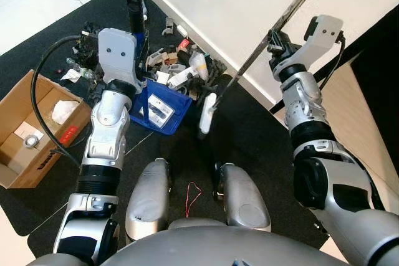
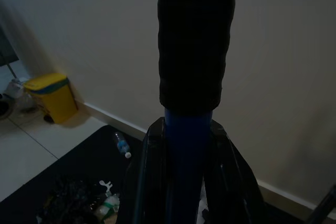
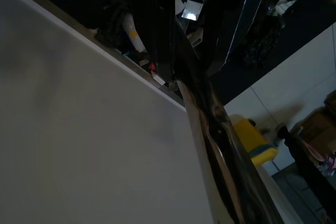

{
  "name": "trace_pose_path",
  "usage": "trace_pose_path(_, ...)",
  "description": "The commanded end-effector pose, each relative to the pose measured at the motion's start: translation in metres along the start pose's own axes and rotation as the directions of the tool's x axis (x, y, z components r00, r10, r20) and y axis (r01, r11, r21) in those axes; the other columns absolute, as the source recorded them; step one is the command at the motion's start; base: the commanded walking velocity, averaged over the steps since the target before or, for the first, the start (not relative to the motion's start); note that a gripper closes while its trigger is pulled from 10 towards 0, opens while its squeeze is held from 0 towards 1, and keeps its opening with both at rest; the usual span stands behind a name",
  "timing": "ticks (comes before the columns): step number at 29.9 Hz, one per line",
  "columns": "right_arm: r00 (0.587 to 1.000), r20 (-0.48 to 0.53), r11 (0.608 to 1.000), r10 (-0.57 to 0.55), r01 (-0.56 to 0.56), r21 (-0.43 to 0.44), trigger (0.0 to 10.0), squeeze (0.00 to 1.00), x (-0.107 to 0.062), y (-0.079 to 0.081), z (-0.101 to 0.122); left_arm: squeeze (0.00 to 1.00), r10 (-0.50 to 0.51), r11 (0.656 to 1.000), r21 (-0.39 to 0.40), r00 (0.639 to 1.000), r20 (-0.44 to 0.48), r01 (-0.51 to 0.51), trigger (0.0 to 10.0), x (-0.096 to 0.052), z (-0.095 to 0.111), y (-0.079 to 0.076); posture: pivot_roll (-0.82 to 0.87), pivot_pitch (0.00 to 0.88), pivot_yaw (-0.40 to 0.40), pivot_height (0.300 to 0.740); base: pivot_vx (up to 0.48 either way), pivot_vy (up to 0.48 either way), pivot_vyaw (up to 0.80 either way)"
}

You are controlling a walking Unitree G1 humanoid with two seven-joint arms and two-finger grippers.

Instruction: Sweep floor

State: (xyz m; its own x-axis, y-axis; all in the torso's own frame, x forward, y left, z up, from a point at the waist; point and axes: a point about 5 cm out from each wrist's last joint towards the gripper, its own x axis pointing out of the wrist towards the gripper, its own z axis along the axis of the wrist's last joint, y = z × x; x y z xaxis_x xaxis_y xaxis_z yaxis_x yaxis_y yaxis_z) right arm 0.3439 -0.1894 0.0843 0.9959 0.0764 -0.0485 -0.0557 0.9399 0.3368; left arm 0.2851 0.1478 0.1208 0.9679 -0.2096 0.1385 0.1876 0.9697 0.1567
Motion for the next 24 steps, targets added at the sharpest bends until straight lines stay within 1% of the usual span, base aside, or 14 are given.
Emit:
trace_pose_path(1, 0.999, 0.047, 1.000, -0.003, 0.003, 0.010, 10.0, 0.00, 0.0028, -0.0002, 0.0088, 0.00, -0.002, 1.000, 0.013, 0.999, 0.051, 0.002, 10.0, 0.0036, 0.0082, 0.0021, 0.17, 0.045, -0.008, 0.740, 0.000, 0.319, 0.00)
trace_pose_path(6, 0.999, 0.048, 1.000, -0.004, 0.004, 0.011, 10.0, 0.00, 0.0029, 0.0001, 0.0086, 0.00, 0.000, 1.000, 0.018, 0.999, 0.050, -0.001, 10.0, 0.0039, 0.0083, 0.0039, 0.17, 0.046, -0.006, 0.740, 0.000, 0.332, 0.00)
trace_pose_path(24, 0.999, 0.047, 1.000, -0.006, 0.006, 0.010, 10.0, 0.00, 0.0033, -0.0005, 0.0087, 0.00, 0.006, 1.000, 0.030, 0.999, 0.054, -0.007, 10.0, 0.0048, 0.0089, 0.0063, 0.17, 0.046, -0.006, 0.740, 0.000, 0.394, 0.00)
